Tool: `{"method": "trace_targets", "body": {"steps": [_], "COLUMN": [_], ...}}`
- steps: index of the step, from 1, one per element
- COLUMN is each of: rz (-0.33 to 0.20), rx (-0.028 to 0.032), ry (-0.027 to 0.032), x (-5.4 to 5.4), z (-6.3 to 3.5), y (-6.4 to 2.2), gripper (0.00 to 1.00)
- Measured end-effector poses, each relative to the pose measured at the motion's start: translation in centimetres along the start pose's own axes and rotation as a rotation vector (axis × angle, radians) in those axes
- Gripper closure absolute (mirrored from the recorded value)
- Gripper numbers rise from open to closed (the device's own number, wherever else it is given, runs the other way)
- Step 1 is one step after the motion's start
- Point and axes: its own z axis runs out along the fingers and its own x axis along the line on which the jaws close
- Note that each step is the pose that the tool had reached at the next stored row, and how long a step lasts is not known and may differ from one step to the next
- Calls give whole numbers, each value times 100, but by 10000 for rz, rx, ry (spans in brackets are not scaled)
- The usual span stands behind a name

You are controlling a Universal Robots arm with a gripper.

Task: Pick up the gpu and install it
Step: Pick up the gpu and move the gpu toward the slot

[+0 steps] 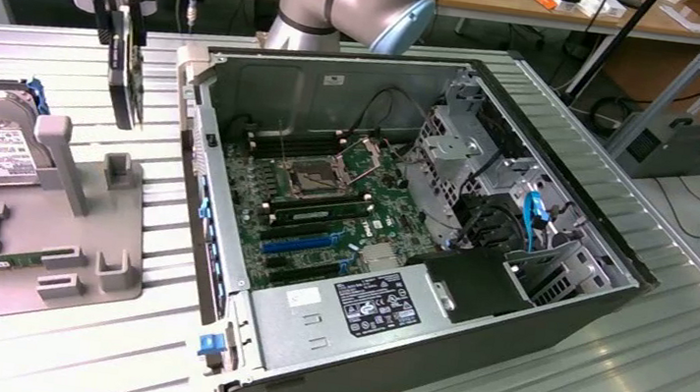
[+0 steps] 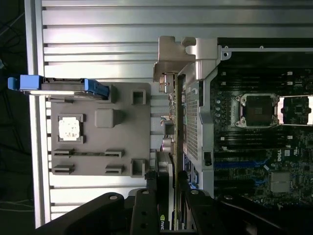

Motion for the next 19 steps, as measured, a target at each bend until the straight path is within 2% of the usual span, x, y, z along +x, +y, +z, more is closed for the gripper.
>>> {"method": "trace_targets", "body": {"steps": [19], "rz": [-1], "rx": [36], "ry": [-1], "x": [-379], "z": [11], "y": [7], "gripper": [73]}}
